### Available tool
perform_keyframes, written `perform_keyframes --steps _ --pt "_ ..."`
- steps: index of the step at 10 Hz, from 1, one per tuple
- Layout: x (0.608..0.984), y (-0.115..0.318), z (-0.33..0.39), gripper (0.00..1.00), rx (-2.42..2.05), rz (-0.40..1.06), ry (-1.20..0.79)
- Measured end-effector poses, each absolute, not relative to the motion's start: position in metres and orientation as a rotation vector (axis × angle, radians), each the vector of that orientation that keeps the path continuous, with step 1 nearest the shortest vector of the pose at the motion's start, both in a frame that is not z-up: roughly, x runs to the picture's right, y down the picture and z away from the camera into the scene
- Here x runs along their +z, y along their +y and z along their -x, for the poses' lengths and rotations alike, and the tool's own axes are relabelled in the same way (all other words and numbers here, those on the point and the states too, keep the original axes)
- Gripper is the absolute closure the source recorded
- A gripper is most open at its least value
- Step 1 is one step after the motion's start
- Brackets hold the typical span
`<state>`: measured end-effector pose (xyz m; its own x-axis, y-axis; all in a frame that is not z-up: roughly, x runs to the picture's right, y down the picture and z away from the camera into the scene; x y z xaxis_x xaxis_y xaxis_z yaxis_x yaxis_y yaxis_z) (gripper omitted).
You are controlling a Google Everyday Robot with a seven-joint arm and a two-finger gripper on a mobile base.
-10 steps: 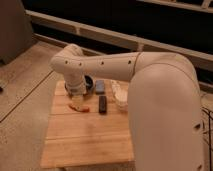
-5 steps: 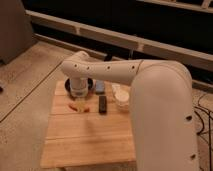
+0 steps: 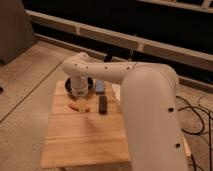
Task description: Place the pepper on the white sponge
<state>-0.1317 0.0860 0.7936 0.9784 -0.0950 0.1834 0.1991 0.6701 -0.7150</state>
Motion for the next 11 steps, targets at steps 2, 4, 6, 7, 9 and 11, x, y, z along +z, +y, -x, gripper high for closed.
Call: perform_keyframes --steps 2,4,6,7,9,11 --pt "0.793 0.086 0.13 0.35 -0.156 0.818 -0.13" --pt "0.799 0.084 0.118 0.35 -0.106 0.81 -0.114" --pt "0.816 0.087 0.109 0.35 -0.061 0.821 -0.126" --pt "0.825 0.09 0.109 0.35 -0.06 0.834 -0.142" --pt "0.842 0.093 0.112 0.35 -0.073 0.85 -0.181" --pt "0.858 0.087 0.121 0.35 -0.136 0.818 -0.217"
